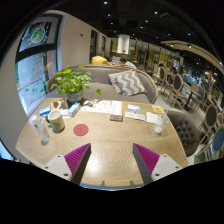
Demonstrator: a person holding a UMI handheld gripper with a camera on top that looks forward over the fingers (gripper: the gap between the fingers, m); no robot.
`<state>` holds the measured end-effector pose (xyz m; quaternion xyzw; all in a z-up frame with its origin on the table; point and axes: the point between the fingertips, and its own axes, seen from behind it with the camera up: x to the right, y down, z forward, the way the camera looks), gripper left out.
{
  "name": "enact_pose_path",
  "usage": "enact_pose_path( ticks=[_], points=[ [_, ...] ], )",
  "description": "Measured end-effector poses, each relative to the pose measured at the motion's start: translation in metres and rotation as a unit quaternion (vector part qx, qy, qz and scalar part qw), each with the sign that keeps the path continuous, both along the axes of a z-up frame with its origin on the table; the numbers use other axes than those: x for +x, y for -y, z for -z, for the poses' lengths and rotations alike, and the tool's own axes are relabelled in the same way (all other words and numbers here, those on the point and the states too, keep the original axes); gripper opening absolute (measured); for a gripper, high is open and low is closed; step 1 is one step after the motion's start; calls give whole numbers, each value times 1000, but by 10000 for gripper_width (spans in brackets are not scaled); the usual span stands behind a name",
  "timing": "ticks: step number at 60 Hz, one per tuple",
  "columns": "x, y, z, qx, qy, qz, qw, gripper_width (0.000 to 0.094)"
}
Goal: Pour water
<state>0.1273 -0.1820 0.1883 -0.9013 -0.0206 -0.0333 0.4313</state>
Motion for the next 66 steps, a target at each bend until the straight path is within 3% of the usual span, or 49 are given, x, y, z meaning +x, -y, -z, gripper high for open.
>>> enact_pose_path(
  ticks=[22, 40, 51, 66],
  points=[
    [-74, 27, 37, -11, 8, 6, 1000, 859],
    [-243, 54, 90, -15, -40, -35, 999, 858],
    [-340, 10, 98, 29, -83, -66, 994, 863],
    [-377, -93, 125, 79, -74, -49, 993, 861]
  ],
)
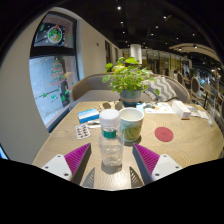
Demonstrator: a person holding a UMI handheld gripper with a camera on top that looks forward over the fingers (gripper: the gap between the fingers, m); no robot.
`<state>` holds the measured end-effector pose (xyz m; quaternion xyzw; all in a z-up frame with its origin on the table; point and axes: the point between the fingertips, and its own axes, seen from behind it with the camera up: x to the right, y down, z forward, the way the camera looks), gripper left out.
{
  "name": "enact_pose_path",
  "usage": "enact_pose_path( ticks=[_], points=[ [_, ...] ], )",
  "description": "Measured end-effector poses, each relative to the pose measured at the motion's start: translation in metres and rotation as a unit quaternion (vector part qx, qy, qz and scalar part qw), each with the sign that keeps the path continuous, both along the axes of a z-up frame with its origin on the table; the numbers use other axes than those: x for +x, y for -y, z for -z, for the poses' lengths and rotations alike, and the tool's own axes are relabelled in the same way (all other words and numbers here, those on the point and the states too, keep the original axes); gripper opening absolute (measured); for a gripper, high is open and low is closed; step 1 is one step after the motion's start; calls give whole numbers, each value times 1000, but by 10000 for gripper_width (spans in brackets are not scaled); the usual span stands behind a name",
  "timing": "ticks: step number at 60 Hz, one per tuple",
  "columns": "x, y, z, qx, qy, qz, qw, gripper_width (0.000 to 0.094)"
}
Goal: Pour water
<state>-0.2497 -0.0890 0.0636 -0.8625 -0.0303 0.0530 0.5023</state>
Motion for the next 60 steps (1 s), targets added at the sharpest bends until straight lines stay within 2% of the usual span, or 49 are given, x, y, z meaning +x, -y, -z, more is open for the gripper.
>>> enact_pose_path(
  ticks=[4, 9, 11, 18, 33, 44, 53, 60],
  points=[
    [-1, -20, 8, 6, -2, 8, 1000, 855],
    [-1, -40, 19, 10, 2, 15, 1000, 796],
    [-1, -45, 23, 13, 3, 12, 1000, 750],
    [-7, -54, 28, 27, 13, 2, 1000, 506],
    [-12, -54, 22, 37, 14, 8, 999, 427],
    [-38, -59, -32, 66, -21, -4, 998, 417],
    [-68, -80, -101, 83, -184, 0, 979, 416],
    [-85, -105, -141, 62, -377, 21, 924, 415]
  ],
)
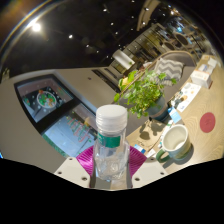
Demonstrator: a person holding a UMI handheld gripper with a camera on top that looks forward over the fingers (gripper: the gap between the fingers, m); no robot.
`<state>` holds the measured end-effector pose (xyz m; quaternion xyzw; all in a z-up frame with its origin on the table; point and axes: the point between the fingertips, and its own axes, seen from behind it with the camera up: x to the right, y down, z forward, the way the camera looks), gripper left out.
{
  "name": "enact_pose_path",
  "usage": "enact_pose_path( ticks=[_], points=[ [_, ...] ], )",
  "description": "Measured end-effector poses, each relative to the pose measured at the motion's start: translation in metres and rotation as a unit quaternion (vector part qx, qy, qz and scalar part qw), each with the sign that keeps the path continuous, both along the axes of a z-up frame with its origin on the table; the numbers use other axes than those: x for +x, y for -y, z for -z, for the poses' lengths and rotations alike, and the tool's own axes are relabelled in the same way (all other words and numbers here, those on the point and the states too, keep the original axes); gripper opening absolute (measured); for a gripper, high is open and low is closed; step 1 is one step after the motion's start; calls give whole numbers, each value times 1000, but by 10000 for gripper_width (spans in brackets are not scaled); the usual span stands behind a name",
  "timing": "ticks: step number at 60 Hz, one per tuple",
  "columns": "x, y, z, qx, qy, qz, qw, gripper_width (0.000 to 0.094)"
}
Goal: Pour water
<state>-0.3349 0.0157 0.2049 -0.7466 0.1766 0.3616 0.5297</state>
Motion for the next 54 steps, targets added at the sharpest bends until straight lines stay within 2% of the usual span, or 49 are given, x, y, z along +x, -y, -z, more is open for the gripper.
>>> enact_pose_path(
  ticks=[6, 14, 24, 29, 37, 44, 49, 54],
  points=[
    [-5, -19, -20, -35, -199, -4, 979, 412],
    [4, -46, -17, -76, -417, 6, 906, 410],
    [27, -59, 10, -109, -556, 38, 823, 413],
    [29, -65, 26, -121, -585, 50, 801, 413],
    [31, -61, 35, -133, -571, 50, 809, 412],
    [27, -58, 28, -134, -510, 35, 849, 411],
    [30, -54, 11, -115, -425, 21, 897, 412],
    [46, -46, -17, -78, -316, 11, 945, 415]
  ],
)
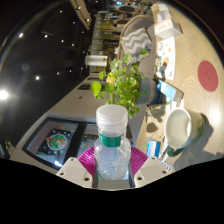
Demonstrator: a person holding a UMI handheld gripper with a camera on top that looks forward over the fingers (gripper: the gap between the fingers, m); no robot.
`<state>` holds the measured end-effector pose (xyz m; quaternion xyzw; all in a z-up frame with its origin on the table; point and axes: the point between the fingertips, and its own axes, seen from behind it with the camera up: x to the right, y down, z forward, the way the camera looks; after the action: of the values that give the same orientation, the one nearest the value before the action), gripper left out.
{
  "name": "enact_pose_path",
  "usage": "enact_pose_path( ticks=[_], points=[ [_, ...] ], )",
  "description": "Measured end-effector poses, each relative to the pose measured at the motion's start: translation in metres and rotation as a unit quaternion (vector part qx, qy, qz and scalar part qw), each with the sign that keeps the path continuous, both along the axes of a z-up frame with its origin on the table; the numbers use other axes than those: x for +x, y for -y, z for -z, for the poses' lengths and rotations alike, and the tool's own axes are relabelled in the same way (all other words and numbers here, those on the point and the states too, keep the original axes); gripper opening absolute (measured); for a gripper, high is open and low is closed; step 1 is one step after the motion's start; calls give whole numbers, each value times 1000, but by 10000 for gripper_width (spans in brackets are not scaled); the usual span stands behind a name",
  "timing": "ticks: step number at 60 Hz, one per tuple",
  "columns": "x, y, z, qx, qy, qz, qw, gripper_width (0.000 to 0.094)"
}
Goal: Pour water
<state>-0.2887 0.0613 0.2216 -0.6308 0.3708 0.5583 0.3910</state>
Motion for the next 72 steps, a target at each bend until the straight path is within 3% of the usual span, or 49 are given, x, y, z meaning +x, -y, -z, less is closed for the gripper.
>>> enact_pose_path(
  ticks=[10, 22, 32, 48, 55, 60, 72],
  points=[
    [66, -6, -36, 67, 268, 30, 961, 417],
    [175, -20, -9, 70, 519, 61, 850, 418],
    [230, -22, 67, 30, 628, 35, 776, 419],
    [242, -11, 162, 2, 654, -30, 755, 418],
    [244, -6, 188, -13, 649, -50, 759, 425],
    [243, -7, 187, 7, 663, -48, 747, 430],
    [245, -2, 191, -1, 658, -53, 751, 526]
  ],
)
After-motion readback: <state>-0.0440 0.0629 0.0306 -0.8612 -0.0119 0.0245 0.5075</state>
